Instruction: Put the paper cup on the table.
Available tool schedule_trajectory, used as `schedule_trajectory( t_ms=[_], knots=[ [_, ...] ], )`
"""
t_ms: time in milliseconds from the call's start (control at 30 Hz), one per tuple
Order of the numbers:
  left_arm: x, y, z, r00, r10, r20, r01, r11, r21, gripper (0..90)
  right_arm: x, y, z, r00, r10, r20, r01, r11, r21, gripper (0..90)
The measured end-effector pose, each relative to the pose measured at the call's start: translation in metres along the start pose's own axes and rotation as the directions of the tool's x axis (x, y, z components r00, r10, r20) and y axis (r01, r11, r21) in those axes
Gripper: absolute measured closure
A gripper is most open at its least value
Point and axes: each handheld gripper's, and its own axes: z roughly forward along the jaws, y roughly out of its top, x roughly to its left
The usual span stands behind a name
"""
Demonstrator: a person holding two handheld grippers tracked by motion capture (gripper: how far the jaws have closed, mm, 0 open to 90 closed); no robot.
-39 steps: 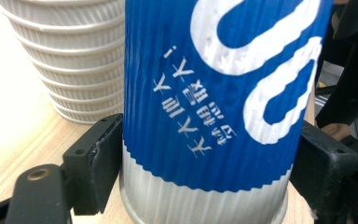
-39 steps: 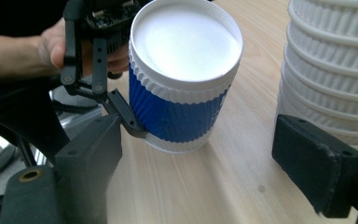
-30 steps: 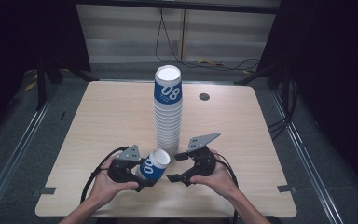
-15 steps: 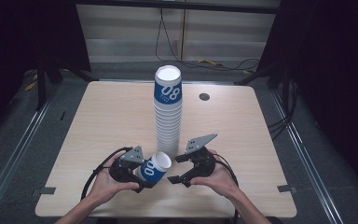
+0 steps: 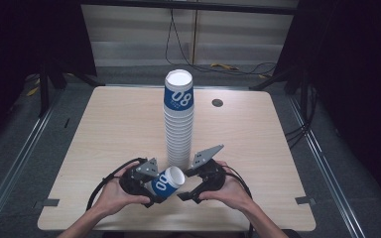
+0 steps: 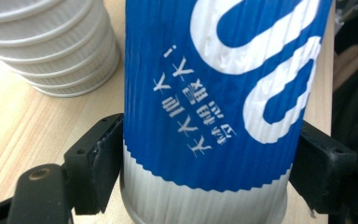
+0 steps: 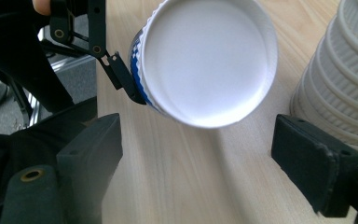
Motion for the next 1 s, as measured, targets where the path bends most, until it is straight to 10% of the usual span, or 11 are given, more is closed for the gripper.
schedule_trajectory(
  t_ms=[433, 667, 1000],
  knots=[
    [0.001, 0.024, -0.005, 0.9978, 0.062, -0.025, -0.059, 0.9947, 0.084, 20.1, 0.003, 0.004, 0.003, 0.9961, -0.08, 0.036, 0.076, 0.991, 0.109, 20.3],
    [-0.003, 0.028, 0.0, 0.992, 0.125, -0.018, -0.12, 0.9788, 0.166, 20.2, 0.003, 0.006, 0.002, 0.9942, -0.096, 0.048, 0.087, 0.984, 0.154, 20.5],
    [-0.007, 0.025, 0.008, 0.9924, 0.122, -0.011, -0.118, 0.9755, 0.186, 20.3, 0.005, 0.012, 0.007, 0.99, -0.134, 0.044, 0.123, 0.973, 0.194, 20.8]
  ],
)
